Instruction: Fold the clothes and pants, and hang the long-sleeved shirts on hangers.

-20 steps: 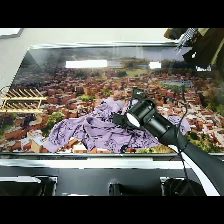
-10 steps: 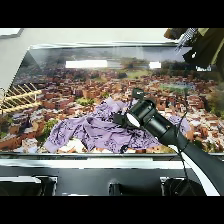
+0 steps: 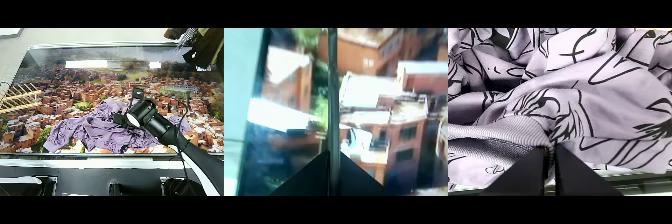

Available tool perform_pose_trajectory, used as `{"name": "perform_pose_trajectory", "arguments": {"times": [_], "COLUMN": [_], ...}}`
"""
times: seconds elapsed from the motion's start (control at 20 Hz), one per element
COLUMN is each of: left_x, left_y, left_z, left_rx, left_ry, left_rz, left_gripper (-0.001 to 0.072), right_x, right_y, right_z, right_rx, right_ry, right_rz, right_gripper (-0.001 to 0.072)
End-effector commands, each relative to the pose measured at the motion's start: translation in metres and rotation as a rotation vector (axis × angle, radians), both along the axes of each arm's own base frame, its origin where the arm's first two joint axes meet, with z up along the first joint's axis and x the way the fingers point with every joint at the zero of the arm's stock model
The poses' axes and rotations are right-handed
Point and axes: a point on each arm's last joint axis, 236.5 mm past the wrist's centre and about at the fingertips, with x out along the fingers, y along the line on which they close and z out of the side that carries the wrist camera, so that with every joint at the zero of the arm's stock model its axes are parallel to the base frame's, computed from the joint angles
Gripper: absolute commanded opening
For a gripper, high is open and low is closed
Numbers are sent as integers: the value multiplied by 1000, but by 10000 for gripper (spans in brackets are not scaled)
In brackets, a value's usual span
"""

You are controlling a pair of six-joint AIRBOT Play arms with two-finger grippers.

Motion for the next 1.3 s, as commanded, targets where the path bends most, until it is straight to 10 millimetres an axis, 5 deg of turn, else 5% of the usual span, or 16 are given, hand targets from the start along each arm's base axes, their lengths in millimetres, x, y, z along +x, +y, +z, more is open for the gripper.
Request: {"name": "perform_pose_trajectory", "arguments": {"times": [0.0,0.3,0.5,0.65,0.85,1.05,1.25], "left_x": [31,77,103,113,80,38,-16], "left_y": [11,-5,-61,-157,-281,-363,-424], "left_z": [61,170,210,200,161,149,137], "left_rx": [143,277,209,112,-76,-193,-213], "left_ry": [-121,-433,-557,-484,-364,-378,-349], "left_rz": [35,68,-11,-304,-598,-692,-879], "left_gripper": [22,22,22,20,20,19,20], "right_x": [1,5,8,13,14,11,9], "right_y": [-1,-4,-7,-12,-14,-22,-37], "right_z": [0,1,2,3,3,2,2], "right_rx": [-8,-21,-35,-58,-64,-102,-174], "right_ry": [-6,-24,-36,-56,-60,-50,-41], "right_rz": [4,8,9,9,-4,9,30], "right_gripper": [48,48,48,48,48,48,48]}}
